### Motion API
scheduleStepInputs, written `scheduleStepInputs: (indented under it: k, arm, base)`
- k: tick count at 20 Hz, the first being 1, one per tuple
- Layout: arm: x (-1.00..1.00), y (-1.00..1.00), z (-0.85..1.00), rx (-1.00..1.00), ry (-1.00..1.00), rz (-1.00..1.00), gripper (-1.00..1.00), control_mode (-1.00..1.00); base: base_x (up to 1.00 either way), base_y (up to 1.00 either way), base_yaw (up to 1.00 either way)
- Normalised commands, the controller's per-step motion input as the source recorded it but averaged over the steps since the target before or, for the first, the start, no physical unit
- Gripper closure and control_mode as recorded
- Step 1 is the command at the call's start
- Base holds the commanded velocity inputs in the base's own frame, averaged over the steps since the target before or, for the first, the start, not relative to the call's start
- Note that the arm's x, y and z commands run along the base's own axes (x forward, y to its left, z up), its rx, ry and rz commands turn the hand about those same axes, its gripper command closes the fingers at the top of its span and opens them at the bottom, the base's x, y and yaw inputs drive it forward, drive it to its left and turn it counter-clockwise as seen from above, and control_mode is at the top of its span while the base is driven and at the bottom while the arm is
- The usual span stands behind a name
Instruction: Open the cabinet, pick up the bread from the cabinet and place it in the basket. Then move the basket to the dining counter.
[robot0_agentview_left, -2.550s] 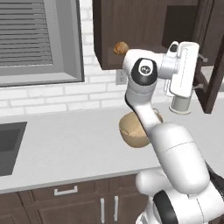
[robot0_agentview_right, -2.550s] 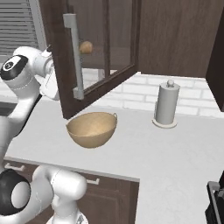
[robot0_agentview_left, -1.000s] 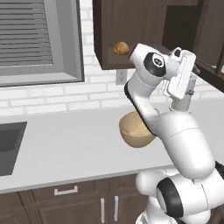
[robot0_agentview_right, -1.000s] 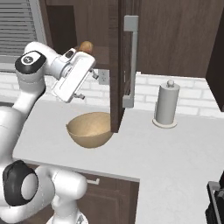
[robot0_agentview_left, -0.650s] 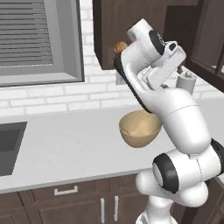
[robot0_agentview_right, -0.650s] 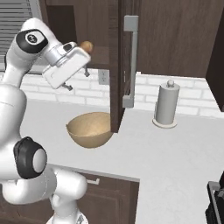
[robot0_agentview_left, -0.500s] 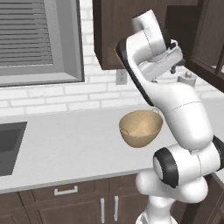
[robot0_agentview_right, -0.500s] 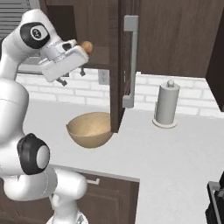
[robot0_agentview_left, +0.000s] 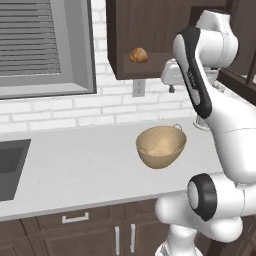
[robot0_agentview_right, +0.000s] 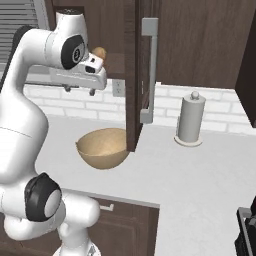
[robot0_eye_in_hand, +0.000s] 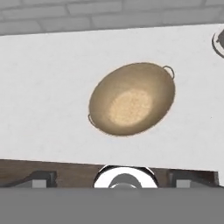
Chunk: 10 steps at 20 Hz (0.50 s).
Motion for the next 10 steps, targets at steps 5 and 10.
scheduleStepInputs:
  k: [5,10]
  arm:
    - [-0.04,0.09,0.02,0.20,-0.55,0.00,-1.00,-1.00]
    - [0.03,0.22,0.08,-0.14,-0.49,0.08,-1.00,-1.00]
  base:
    - [0.00,0.00,0.00]
    - [0.00,0.00,0.00]
